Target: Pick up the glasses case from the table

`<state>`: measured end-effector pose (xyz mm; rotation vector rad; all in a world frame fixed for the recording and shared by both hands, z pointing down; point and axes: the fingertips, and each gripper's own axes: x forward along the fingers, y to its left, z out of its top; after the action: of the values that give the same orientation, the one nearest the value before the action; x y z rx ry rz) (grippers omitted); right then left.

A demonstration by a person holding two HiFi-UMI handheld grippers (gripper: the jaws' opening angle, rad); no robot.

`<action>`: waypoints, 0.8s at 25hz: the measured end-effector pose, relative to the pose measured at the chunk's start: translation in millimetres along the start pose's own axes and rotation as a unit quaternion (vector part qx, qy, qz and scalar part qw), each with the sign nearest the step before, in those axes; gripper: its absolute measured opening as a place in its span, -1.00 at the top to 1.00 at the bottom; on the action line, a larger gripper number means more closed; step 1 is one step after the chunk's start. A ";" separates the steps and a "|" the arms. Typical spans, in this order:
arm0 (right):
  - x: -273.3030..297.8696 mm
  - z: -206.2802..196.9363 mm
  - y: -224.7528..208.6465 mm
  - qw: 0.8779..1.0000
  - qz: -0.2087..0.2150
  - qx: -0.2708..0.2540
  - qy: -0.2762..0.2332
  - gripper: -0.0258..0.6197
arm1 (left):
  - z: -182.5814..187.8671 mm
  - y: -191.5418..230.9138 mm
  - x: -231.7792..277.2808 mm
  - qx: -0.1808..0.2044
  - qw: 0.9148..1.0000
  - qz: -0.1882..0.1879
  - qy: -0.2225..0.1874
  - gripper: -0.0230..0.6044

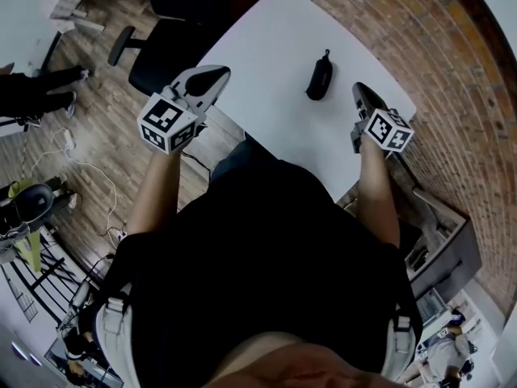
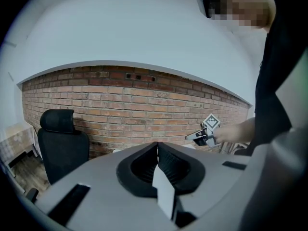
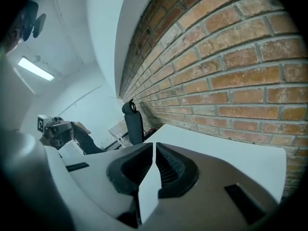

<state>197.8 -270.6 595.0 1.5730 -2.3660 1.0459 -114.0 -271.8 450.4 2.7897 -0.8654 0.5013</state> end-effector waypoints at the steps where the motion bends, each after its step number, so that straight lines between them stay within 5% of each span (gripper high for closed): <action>1: 3.5 -2.6 -1.8 1.000 0.000 0.001 0.004 0.80 | -0.3 1.9 0.1 -0.001 1.000 0.000 0.000 0.89; 10: 57.2 -23.7 -13.7 0.999 -0.017 0.013 0.037 0.73 | -10.7 46.5 6.0 -0.013 1.000 0.005 0.013 0.89; 20: 64.6 -44.3 -25.7 0.998 -0.027 0.021 0.059 0.62 | -12.7 42.7 12.6 -0.015 1.000 -0.006 0.016 0.89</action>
<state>178.3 -299.6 669.6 1.5334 -2.2260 1.1519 -132.2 -309.7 469.7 2.7501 -0.8415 0.5254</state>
